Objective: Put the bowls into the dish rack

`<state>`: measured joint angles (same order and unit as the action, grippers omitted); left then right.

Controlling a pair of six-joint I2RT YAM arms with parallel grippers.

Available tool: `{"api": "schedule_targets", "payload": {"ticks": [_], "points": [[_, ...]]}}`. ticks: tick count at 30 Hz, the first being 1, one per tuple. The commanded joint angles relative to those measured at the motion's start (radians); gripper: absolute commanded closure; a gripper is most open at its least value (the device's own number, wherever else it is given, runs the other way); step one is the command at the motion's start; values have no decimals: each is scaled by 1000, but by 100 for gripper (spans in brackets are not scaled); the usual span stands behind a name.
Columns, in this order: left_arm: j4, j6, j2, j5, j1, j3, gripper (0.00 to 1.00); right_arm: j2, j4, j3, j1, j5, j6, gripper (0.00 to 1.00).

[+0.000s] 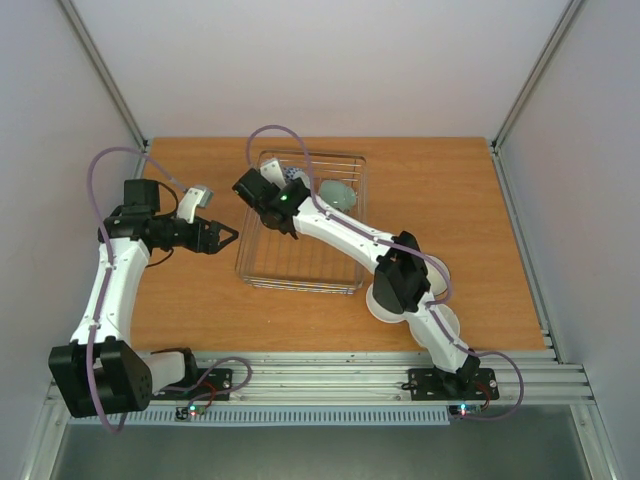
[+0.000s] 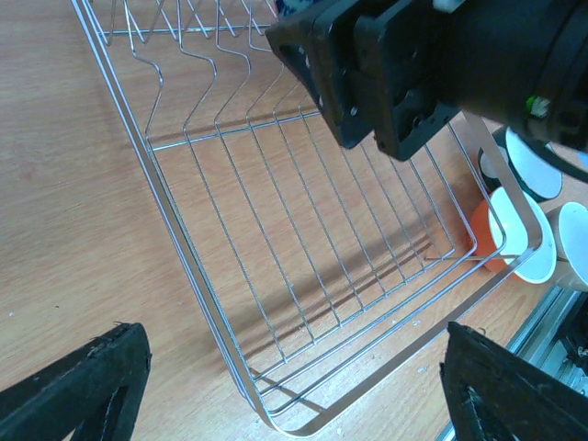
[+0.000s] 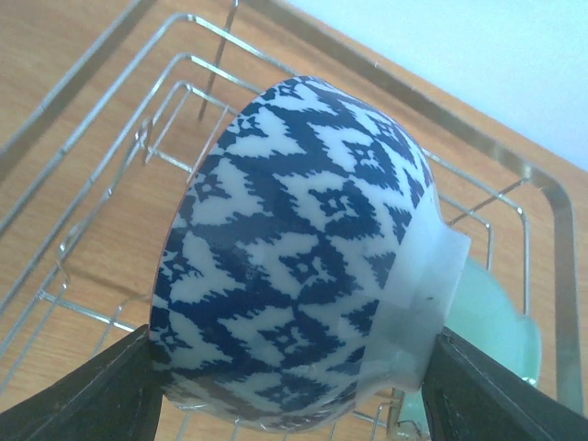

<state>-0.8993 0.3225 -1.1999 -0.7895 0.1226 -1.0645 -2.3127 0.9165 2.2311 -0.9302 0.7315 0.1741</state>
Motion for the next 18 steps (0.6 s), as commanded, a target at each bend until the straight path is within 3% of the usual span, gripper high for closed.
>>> {"api": "schedule_targets", "payload": {"ticks": [1,18], "points": [[27,13,-13,-22,-2,9,14,-18,-38,98,4,59,44,99],[31,15,-15,-17,-1,13,14,-48,10,122,22,49,16,99]]}}
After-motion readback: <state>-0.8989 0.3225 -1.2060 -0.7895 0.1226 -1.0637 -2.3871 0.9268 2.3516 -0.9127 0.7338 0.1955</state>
